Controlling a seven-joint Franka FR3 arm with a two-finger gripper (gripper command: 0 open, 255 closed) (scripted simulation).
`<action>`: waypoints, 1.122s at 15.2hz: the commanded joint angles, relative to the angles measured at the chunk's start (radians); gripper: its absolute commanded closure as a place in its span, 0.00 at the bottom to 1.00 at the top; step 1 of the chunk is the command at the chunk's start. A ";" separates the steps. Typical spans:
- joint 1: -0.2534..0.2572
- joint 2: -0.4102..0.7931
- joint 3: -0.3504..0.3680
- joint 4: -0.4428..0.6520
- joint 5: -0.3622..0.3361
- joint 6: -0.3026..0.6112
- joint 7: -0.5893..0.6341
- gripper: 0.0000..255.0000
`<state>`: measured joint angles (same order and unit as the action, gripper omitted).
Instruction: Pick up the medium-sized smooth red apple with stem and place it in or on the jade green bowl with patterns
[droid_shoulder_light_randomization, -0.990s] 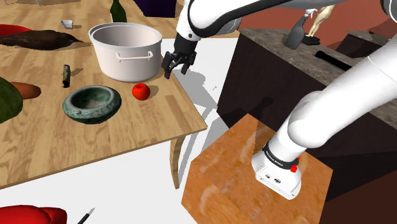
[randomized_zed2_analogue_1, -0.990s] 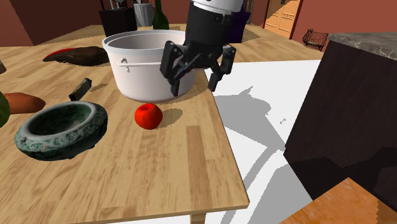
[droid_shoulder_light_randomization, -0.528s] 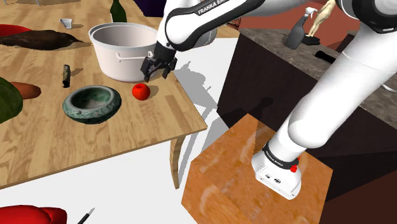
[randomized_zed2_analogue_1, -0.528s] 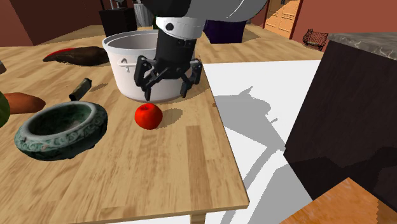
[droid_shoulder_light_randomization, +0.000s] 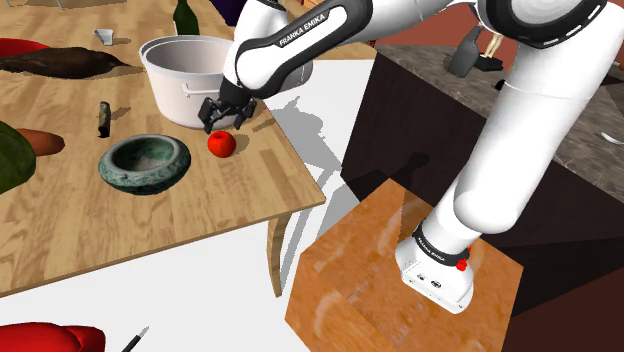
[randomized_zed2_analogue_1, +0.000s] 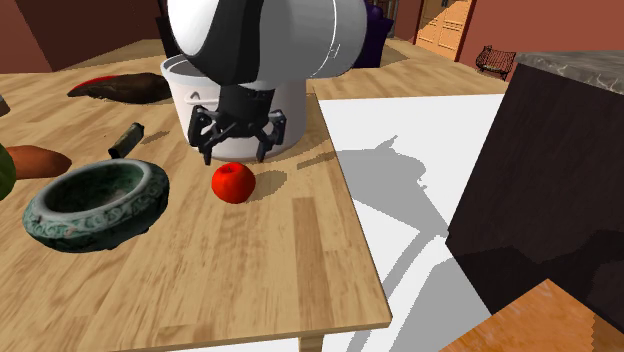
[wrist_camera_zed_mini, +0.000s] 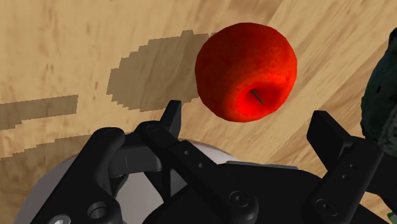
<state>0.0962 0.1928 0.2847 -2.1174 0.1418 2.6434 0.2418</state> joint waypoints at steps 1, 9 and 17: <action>0.006 0.030 -0.003 0.010 -0.011 0.021 0.008 0.00; 0.013 0.063 -0.007 0.019 -0.023 0.045 0.016 0.00; 0.013 0.064 -0.007 0.020 -0.023 0.044 0.015 1.00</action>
<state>0.1091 0.2560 0.2778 -2.0966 0.1187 2.6880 0.2572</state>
